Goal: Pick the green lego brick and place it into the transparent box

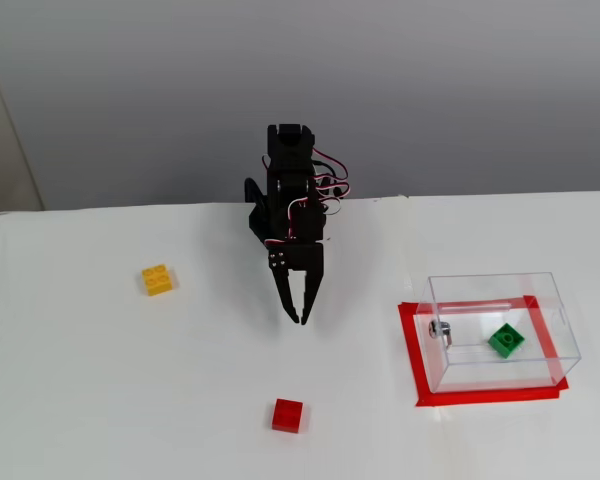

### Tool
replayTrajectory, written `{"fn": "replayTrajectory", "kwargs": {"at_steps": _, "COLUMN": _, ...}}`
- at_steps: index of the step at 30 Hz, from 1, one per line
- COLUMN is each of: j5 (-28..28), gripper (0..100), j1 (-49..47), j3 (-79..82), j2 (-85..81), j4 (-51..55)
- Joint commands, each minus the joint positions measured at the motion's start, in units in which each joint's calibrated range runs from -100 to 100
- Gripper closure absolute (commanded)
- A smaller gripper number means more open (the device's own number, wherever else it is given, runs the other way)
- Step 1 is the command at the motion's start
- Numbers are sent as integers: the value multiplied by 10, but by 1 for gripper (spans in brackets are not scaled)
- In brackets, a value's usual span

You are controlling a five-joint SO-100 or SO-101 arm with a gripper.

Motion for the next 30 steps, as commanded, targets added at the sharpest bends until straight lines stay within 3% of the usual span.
{"fn": "replayTrajectory", "kwargs": {"at_steps": 1, "j5": -1, "gripper": 99, "j1": -1, "j3": 2, "j2": -4, "j4": 15}}
{"fn": "replayTrajectory", "kwargs": {"at_steps": 5, "j5": -1, "gripper": 99, "j1": -5, "j3": -4, "j2": -4, "j4": 31}}
{"fn": "replayTrajectory", "kwargs": {"at_steps": 15, "j5": -2, "gripper": 99, "j1": -3, "j3": -56, "j2": -5, "j4": 208}}
{"fn": "replayTrajectory", "kwargs": {"at_steps": 30, "j5": -1, "gripper": 99, "j1": -2, "j3": -58, "j2": -4, "j4": 210}}
